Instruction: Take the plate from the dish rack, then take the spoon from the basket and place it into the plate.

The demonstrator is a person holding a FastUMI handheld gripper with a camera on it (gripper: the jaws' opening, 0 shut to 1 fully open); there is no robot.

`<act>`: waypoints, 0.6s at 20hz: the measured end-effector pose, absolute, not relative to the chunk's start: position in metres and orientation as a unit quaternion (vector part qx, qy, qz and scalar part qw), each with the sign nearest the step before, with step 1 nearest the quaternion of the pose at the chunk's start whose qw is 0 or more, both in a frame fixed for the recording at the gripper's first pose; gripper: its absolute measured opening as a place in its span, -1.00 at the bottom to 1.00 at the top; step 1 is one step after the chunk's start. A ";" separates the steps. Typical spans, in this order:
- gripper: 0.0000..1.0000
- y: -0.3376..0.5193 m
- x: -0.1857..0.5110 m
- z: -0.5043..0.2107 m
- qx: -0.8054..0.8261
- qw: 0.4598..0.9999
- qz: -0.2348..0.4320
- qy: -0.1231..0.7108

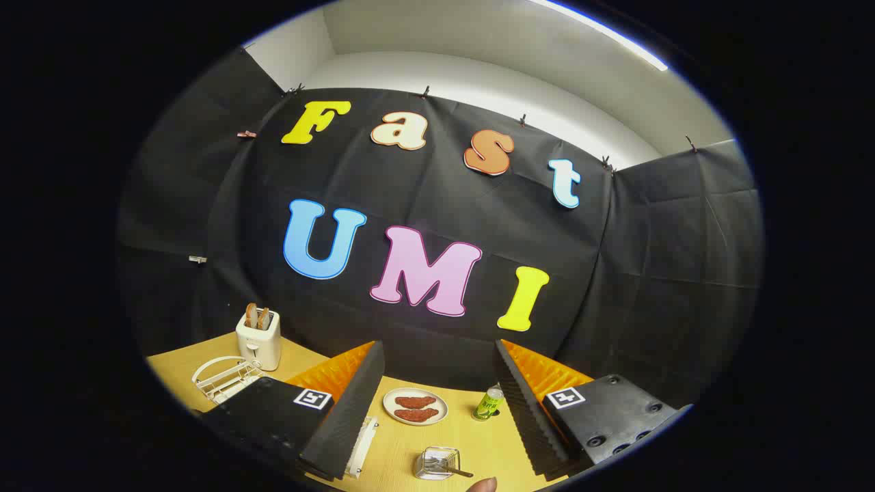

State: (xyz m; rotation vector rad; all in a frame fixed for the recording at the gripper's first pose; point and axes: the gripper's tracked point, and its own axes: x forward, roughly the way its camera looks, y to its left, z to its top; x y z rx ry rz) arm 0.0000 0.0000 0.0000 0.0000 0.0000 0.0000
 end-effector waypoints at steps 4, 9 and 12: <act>0.95 0.008 0.002 0.000 -0.001 1.000 0.004 0.002; 0.95 0.016 0.005 -0.001 -0.003 1.000 0.008 0.006; 0.95 0.024 0.010 -0.003 -0.004 1.000 0.012 0.011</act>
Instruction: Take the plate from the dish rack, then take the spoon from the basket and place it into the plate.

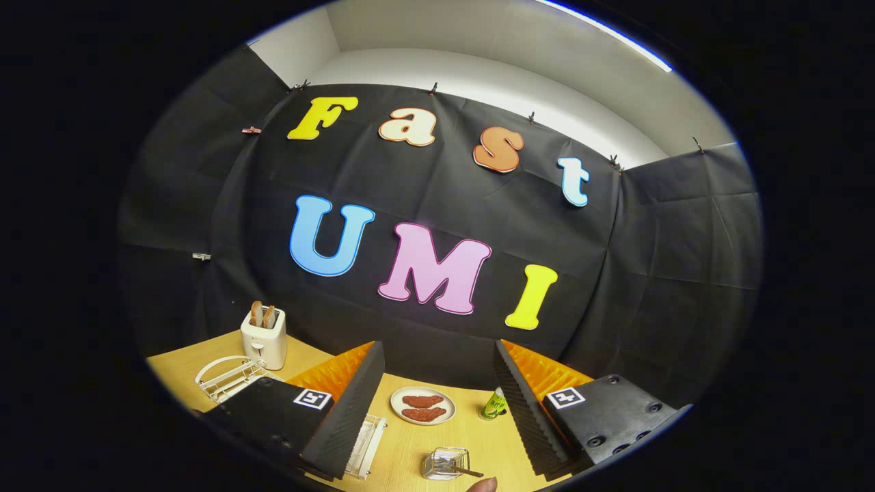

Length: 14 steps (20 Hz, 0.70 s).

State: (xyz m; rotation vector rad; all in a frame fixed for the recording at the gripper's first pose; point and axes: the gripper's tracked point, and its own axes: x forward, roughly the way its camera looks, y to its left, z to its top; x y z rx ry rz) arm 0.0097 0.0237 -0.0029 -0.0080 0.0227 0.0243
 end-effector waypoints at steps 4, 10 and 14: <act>0.95 0.039 0.017 -0.006 -0.003 0.999 0.024 0.021; 0.95 0.078 0.031 -0.020 0.006 0.996 0.066 0.058; 0.96 0.120 0.041 -0.046 0.028 0.985 0.118 0.121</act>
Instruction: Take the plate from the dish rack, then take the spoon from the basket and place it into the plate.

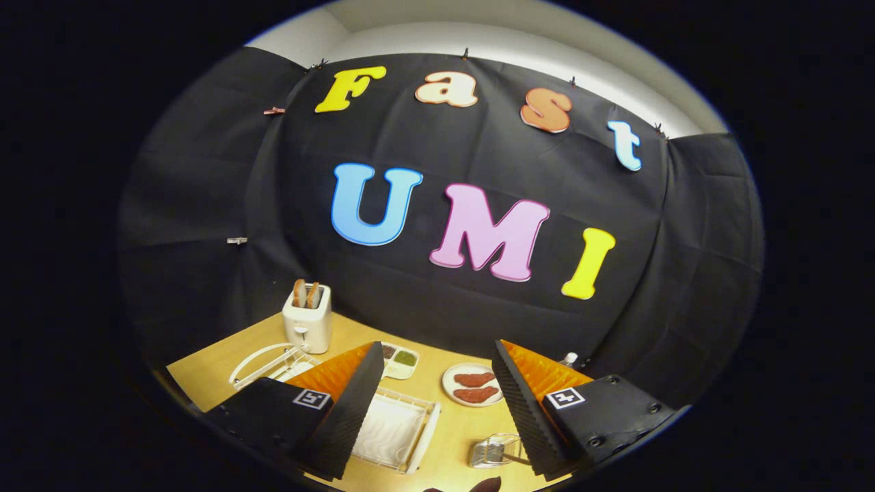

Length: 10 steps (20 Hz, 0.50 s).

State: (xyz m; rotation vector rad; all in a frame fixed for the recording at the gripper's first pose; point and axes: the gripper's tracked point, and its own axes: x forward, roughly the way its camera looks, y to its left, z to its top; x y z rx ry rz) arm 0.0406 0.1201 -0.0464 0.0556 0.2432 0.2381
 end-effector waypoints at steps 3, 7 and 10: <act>0.96 0.163 0.047 -0.086 0.082 0.960 0.157 0.219; 0.96 0.209 0.049 -0.150 0.157 0.909 0.159 0.352; 0.95 0.235 0.058 -0.196 0.166 0.883 0.150 0.413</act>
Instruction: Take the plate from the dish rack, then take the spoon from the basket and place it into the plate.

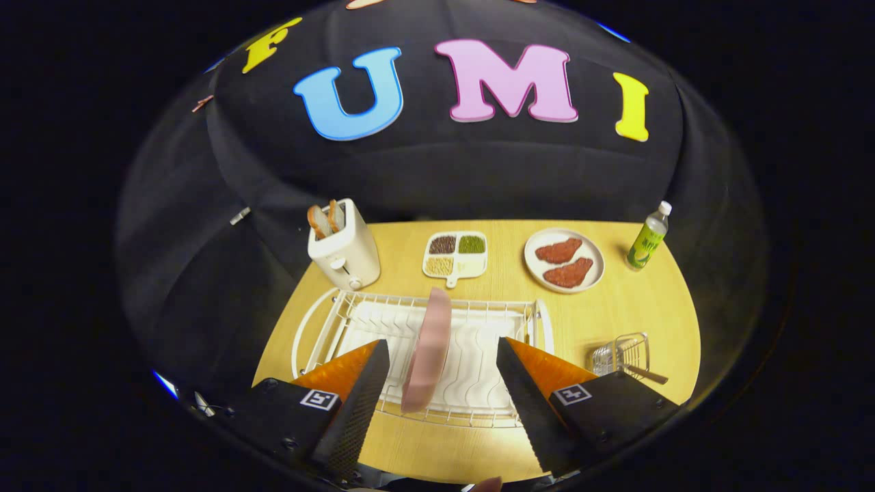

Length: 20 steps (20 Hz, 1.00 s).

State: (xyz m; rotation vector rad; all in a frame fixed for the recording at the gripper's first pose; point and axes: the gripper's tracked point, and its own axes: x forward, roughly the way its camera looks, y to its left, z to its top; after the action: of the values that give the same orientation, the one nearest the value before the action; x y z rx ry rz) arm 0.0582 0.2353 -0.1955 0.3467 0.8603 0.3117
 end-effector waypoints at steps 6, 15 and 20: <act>0.65 0.267 0.070 -0.262 0.113 0.858 0.105 0.490; -0.43 0.260 0.091 -0.274 0.008 0.863 0.032 0.504; -0.47 0.258 0.108 -0.245 -0.083 0.881 0.044 0.463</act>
State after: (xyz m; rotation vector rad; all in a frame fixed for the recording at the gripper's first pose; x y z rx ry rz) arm 0.1076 0.2584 -0.2455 -0.1723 0.9649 0.0910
